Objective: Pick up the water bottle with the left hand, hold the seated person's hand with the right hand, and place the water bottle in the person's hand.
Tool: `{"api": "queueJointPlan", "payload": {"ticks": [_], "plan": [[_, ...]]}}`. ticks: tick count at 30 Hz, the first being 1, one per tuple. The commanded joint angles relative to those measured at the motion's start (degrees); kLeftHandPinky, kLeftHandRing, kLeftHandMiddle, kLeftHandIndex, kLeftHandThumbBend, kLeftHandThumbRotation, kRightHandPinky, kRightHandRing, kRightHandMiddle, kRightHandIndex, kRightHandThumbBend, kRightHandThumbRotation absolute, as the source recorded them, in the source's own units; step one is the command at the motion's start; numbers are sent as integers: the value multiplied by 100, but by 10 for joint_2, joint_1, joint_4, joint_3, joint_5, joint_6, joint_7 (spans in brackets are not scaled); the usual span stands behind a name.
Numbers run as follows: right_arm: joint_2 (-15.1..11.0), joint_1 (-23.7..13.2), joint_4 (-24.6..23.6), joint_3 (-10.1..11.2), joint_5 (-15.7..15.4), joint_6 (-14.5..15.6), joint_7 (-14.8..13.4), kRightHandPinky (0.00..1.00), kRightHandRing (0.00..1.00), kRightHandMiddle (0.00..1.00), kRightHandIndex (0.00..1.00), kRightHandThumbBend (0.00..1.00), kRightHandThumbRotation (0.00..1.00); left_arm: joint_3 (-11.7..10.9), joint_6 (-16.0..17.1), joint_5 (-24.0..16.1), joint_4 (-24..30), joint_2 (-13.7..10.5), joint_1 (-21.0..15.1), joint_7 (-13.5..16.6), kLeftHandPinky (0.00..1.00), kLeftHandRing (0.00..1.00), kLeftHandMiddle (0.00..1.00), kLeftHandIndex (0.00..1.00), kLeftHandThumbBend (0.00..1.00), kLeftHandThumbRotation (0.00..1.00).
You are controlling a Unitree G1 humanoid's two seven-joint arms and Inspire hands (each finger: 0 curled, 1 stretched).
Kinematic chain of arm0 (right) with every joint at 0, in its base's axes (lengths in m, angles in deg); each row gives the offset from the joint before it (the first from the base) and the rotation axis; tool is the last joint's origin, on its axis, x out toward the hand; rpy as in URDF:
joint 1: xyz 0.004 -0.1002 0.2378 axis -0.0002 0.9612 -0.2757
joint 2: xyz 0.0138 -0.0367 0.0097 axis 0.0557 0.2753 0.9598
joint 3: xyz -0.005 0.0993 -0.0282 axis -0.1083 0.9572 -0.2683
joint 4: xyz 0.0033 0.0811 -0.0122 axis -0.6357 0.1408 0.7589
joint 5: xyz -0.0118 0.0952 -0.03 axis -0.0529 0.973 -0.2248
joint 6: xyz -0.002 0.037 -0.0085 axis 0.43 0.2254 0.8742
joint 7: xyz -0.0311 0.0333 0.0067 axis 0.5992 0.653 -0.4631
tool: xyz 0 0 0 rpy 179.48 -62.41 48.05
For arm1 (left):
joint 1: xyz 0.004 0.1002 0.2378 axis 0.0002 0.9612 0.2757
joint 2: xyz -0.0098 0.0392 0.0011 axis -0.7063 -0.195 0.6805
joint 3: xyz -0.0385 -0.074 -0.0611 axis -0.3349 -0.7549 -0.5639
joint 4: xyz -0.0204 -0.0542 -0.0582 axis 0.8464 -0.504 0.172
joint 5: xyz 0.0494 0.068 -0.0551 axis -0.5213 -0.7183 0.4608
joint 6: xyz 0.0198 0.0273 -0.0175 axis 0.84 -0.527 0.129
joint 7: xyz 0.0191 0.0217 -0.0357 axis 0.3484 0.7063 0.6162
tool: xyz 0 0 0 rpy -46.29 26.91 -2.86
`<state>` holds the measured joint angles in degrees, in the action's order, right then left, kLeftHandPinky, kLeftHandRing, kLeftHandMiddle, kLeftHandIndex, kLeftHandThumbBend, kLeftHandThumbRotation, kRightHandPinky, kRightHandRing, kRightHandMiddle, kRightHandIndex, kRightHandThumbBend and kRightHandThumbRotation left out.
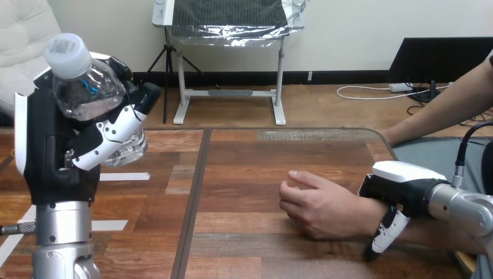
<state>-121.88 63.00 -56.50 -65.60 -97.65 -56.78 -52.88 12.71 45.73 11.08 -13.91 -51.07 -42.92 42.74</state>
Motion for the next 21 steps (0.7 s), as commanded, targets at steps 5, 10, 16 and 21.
{"api": "queueJointPlan", "payload": {"ticks": [5,10,16,21], "plan": [[-6,-25,2,27,30,-6,4,12,16,23,24,85,6,7,15,-5,1,5,-46,2,22,28,34,40,56,0],[-12,-36,0,33,38,-8,9,12,17,24,25,86,6,8,10,-6,4,6,-45,4,22,28,34,40,57,0],[-18,-49,-11,37,42,7,24,13,18,25,26,86,6,10,8,-6,6,7,-45,4,22,28,34,40,57,0],[-22,-57,-16,39,42,11,30,14,18,25,27,86,8,9,3,-10,6,8,-45,7,22,28,34,40,57,0]]}}
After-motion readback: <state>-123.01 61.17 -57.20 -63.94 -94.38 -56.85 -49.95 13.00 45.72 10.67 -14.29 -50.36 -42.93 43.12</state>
